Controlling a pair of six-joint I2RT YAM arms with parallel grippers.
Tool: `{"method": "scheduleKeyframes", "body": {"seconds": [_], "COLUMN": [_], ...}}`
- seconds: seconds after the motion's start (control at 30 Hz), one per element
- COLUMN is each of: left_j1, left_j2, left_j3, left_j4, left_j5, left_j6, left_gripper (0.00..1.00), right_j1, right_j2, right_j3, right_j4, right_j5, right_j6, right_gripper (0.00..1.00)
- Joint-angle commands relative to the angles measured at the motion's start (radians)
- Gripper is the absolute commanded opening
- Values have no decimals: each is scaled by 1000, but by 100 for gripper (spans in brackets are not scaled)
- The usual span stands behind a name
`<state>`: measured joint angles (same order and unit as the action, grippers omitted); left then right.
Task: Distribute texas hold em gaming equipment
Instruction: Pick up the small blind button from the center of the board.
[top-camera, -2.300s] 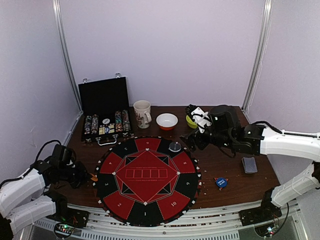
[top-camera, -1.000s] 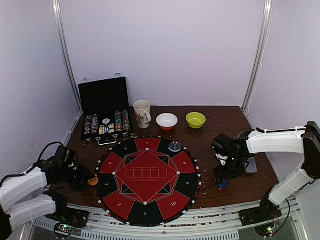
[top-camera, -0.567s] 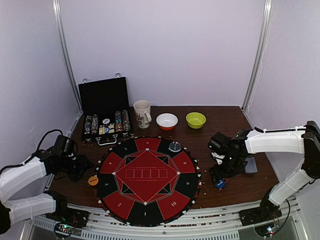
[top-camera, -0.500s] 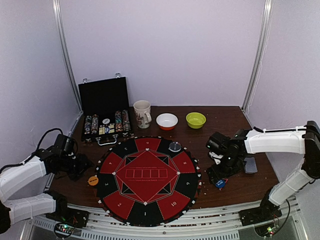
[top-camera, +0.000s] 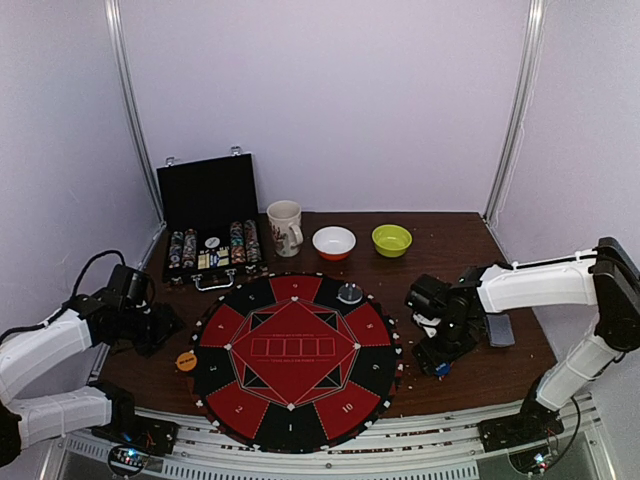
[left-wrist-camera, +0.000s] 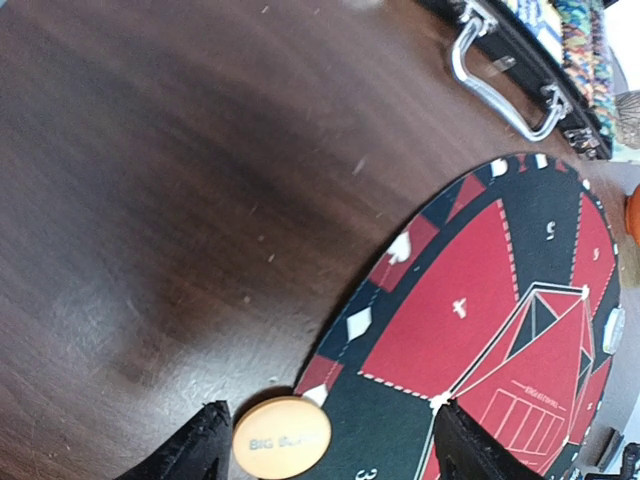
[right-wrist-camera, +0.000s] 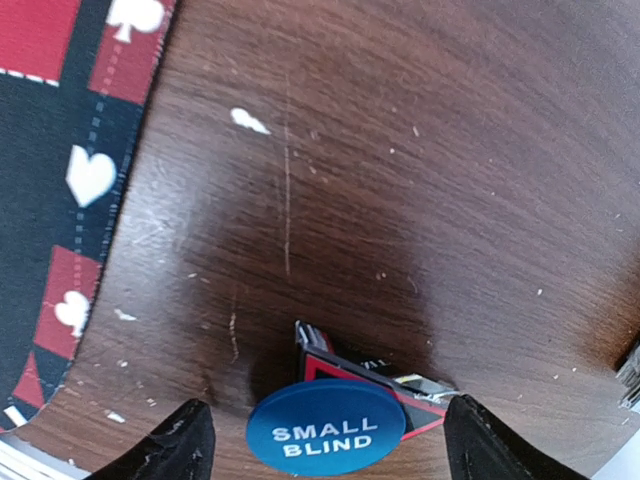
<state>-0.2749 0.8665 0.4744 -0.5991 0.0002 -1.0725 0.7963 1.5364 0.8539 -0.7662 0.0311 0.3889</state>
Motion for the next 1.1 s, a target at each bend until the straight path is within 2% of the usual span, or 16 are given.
{"method": "scheduleKeyframes", "body": {"seconds": [0.0, 0.33, 0.53, 0.8, 1.07], "left_j1": [3, 2, 2, 2, 2], "left_j2": [20, 22, -7, 2, -1], "left_j3": [40, -23, -83, -90, -103], "left_j4": [45, 68, 82, 80, 81], "left_j5": [-16, 33, 49, 63, 78], "left_j6": [34, -1, -31, -24, -23], "left_gripper": [72, 72, 72, 72, 73], "right_j1": [1, 1, 1, 7, 132], "right_j2": [16, 8, 4, -9, 20], "right_j3": [-24, -29, -9, 110, 215], "right_j4": [7, 13, -5, -54, 37], "right_j5": [27, 6, 11, 20, -87], "right_j6": [-5, 1, -2, -20, -46], "right_gripper": [78, 53, 41, 36, 35]}}
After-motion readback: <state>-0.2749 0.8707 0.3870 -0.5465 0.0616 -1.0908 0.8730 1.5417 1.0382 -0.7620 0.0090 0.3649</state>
